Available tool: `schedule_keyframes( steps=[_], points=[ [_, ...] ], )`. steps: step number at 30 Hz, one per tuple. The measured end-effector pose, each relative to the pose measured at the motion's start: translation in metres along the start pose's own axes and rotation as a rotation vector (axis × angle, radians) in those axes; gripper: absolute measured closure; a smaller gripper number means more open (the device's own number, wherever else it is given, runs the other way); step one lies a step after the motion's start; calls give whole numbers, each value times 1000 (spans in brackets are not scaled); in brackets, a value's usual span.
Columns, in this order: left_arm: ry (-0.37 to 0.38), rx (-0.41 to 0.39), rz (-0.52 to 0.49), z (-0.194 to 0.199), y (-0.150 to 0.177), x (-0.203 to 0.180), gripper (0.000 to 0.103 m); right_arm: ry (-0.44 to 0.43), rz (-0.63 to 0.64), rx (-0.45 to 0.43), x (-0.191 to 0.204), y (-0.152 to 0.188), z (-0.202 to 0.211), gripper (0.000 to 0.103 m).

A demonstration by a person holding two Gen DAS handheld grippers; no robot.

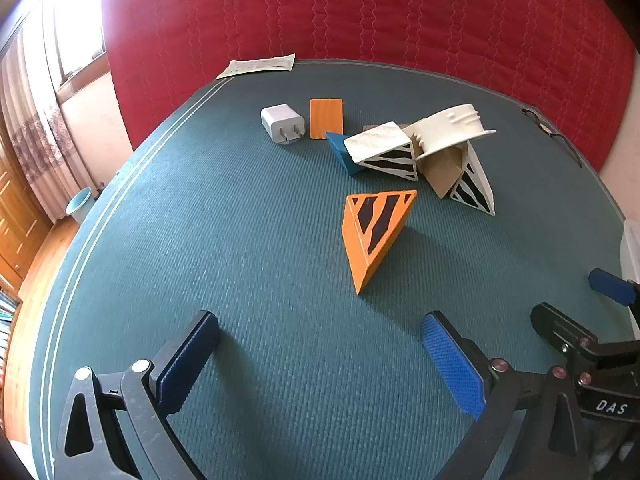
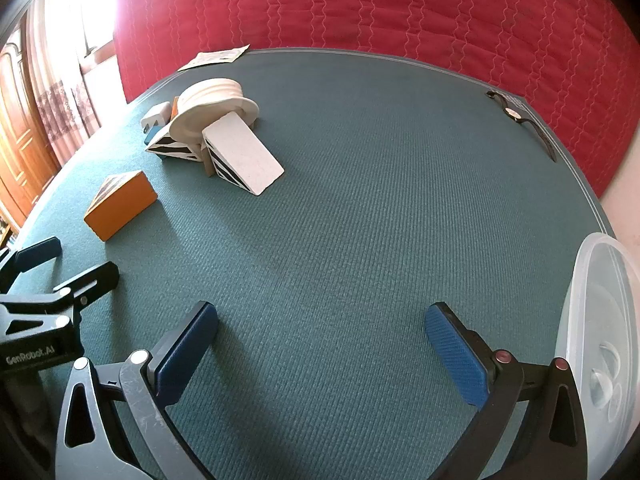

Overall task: Organize rigid objects
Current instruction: 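Move the left gripper to the orange black-striped triangle and close on it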

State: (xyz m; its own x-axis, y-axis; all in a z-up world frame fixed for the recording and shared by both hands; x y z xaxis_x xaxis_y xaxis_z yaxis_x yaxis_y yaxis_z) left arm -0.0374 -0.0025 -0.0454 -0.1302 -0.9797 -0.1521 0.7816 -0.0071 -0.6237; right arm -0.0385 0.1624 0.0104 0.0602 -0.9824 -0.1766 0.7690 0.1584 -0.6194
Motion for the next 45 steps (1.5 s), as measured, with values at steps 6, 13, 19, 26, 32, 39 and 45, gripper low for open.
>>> schedule_keyframes(
  steps=[6, 13, 19, 26, 32, 39, 45],
  points=[
    [-5, -5, 16, -5, -12, 3, 4, 0, 0, 0, 0, 0, 0, 0],
    [4, -6, 1, -14, -25, -1, 12, 0, -1, -1, -1, 1, 1, 0],
    [24, -3, -34, -18, -29, -6, 12, 0, -1, -1, -1, -1, 1, 0],
    [32, -12, -37, -19, -30, -9, 14, -1, -1, -3, 2, -1, 0, 0],
    [52, -22, -19, -20, -36, -7, 17, -1, 0, -3, 3, -1, 0, 0],
    [68, -34, -8, -20, -40, -7, 17, -3, 0, -3, 3, -1, 1, 0],
    [72, -36, -5, -21, -40, -6, 17, -2, 0, -4, 5, -1, 2, 0]
  ],
)
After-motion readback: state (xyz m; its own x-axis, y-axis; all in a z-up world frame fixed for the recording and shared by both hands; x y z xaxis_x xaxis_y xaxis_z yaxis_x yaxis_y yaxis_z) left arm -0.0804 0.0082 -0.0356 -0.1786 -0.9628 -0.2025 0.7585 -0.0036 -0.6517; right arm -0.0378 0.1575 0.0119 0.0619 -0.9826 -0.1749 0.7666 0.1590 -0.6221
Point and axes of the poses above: each gripper's, at about its wrist camera, not at the fingertips, and z roughly against the way its jaws point, x to its left, y to its underside, the point moved 6 cm from there along -z, roughly the way its jaws point, and after that the axes turned 11 degrees about y, right-handed, at the moved point
